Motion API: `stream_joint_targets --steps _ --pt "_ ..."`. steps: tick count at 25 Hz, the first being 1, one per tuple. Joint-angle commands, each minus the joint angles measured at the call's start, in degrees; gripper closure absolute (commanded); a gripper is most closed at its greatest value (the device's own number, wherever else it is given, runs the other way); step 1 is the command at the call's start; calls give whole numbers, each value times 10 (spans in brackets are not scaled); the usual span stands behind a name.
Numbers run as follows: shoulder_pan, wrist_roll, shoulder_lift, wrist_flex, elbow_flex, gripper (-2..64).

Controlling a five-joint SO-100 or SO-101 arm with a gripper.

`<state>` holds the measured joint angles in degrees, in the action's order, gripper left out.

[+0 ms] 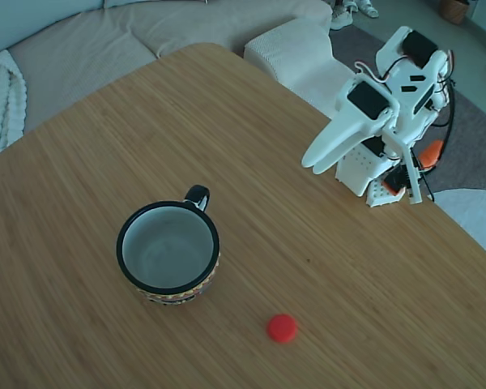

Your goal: Grasp a red cap and put it in the cup.

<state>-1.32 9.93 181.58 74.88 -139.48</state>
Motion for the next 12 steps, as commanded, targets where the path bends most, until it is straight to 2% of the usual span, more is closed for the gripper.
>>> stream_joint_targets --steps 1,6,12 --pt "3 2 -7 0 32 287" --pt "-12 2 -27 -2 33 287" --pt "-12 1 -151 -39 85 287"
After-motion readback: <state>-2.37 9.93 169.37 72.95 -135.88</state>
